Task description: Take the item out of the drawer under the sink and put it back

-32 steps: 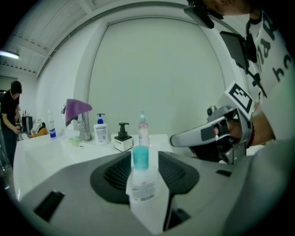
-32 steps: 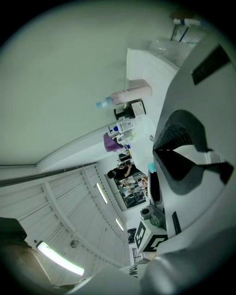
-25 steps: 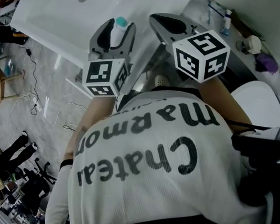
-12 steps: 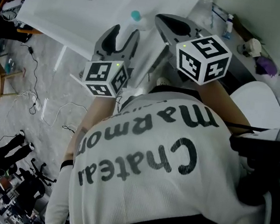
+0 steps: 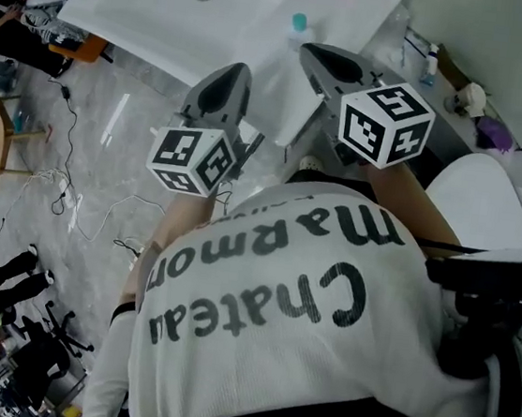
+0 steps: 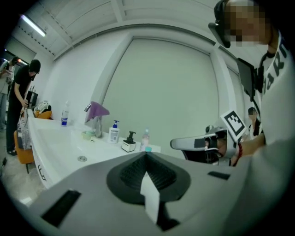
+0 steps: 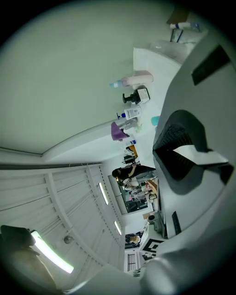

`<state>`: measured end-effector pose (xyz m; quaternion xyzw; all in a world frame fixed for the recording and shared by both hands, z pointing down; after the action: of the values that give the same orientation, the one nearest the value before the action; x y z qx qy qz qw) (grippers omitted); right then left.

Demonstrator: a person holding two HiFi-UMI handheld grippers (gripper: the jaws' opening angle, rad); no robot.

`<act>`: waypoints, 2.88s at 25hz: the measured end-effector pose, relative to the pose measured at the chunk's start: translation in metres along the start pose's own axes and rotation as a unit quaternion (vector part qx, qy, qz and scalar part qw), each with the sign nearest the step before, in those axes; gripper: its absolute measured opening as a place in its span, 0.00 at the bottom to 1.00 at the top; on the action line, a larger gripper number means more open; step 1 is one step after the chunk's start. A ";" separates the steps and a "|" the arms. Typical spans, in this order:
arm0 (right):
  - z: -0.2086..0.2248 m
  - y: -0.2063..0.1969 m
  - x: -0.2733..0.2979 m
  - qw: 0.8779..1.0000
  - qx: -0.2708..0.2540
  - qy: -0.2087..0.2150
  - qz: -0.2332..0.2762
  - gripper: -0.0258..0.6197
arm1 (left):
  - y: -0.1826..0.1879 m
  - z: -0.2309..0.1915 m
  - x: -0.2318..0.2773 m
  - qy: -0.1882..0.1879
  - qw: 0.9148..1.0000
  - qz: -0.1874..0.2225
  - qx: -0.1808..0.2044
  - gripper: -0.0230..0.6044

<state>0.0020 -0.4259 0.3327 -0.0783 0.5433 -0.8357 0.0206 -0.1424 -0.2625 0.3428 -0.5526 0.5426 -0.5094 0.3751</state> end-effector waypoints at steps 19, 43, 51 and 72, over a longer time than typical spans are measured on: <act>-0.049 -0.032 -0.062 0.994 -0.024 -0.104 -0.012 0.06 | 0.002 -0.021 -0.134 0.037 0.999 0.004 -0.035 0.05; -0.121 -0.037 -0.114 0.989 -0.067 -0.131 -0.014 0.06 | 0.005 0.012 -0.193 -0.010 0.999 0.020 -0.035 0.05; -0.132 -0.037 -0.115 0.989 -0.074 -0.129 -0.014 0.06 | 0.007 0.012 -0.203 -0.010 0.999 0.026 -0.036 0.05; -0.128 -0.024 -0.094 0.993 -0.065 -0.103 0.007 0.06 | 0.021 0.004 -0.201 0.007 0.999 0.049 -0.024 0.05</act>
<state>0.0761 -0.2895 0.2934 -0.1611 0.5922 -0.7858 0.0767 -0.1219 -0.0684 0.2901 -0.5309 0.5835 -0.4812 0.3824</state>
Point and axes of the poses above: the fingertips, and each gripper's own axes: x forward along the fingers, z to its right, y out of its top, the point moved 10 cm from there along -x, backward along the fingers, and after that the axes turned 8 degrees about z, right-handed, at the moved point
